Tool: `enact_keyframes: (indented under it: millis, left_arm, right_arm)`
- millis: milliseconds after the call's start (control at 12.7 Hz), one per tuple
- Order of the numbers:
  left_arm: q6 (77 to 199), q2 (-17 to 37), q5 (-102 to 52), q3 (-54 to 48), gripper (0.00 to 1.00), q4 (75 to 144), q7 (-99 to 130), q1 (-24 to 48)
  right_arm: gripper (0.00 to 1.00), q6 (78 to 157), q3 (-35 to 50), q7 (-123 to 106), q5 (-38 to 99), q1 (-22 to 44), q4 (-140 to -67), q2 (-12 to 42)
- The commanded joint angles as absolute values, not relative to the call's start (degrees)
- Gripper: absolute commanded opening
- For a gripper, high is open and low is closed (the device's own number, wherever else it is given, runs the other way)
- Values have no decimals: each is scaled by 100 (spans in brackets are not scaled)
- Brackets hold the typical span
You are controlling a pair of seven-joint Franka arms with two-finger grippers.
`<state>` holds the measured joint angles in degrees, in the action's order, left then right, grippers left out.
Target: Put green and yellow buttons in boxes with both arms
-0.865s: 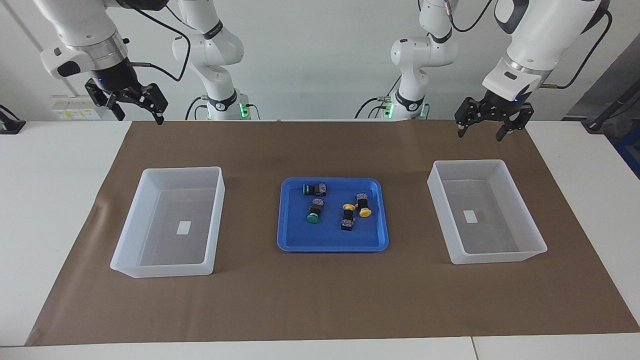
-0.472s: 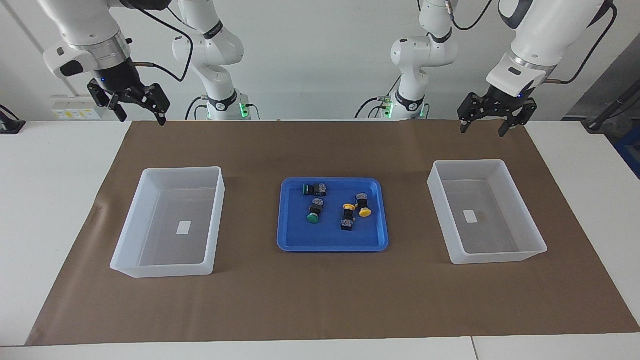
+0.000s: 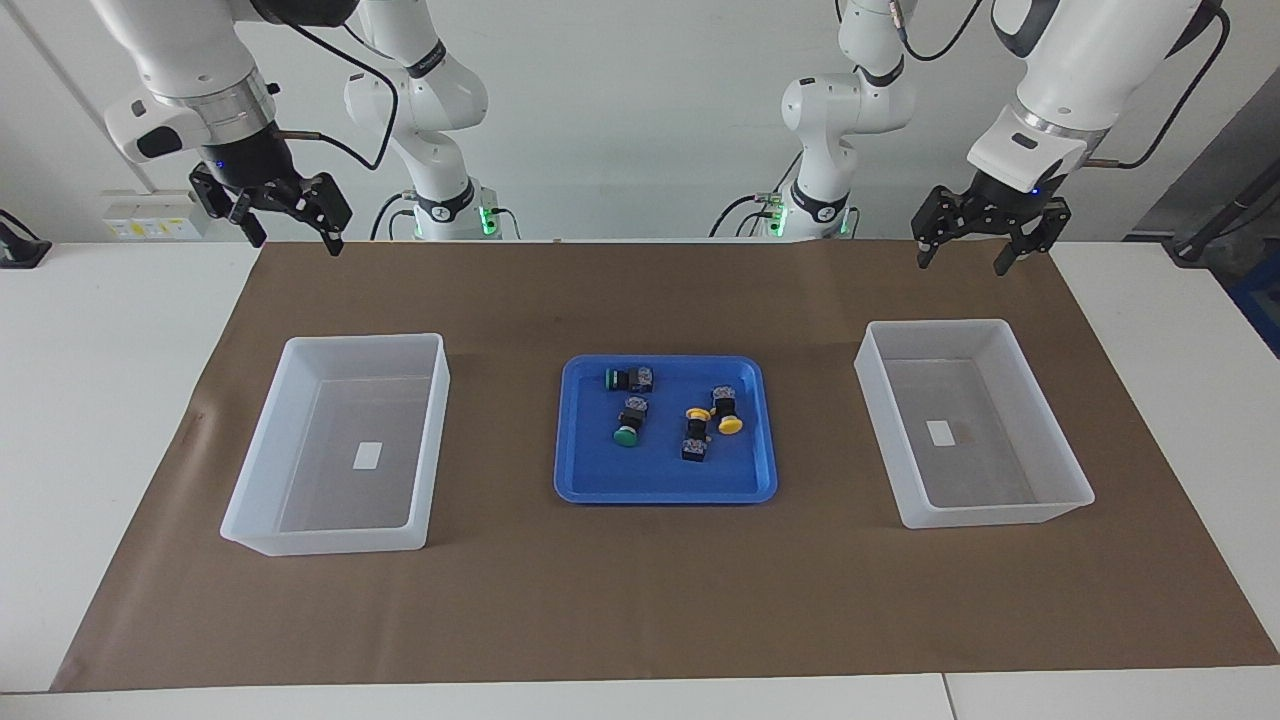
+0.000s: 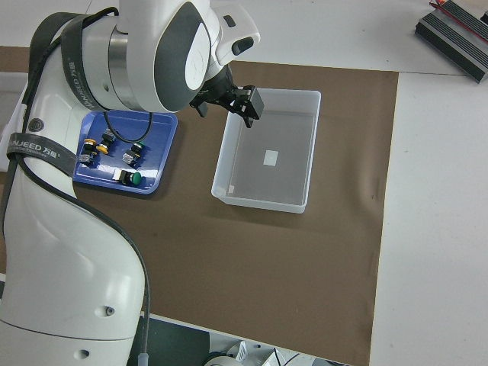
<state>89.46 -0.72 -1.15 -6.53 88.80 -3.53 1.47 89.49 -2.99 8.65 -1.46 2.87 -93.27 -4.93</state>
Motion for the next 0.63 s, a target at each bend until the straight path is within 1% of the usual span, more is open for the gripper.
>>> enact_keyframes:
  millis: [0, 157, 315, 393, 551]
  left_arm:
    - [9009, -131, -62, -572, 100, 8886, -325, 307]
    - [8991, -193, -44, -432, 100, 8877, -351, 474]
    - [9044, -246, -44, 33, 100, 8921, -474, 790]
    - [9079, -203, -44, 26, 100, 8956, -475, 747]
    - [9036, -176, -53, 26, 100, 8965, -335, 791]
  right_arm:
    - [100, 9184, -290, 1281, -123, 552, -9519, -502]
    - [100, 9472, -290, 1668, -123, 886, -9466, -317]
    - [100, 9903, -281, 1836, -62, 1106, -9483, -115]
    - [100, 10079, -281, 2133, 121, 1325, -9466, 112]
    - [100, 10841, -272, 2897, 141, 1931, -9457, 683]
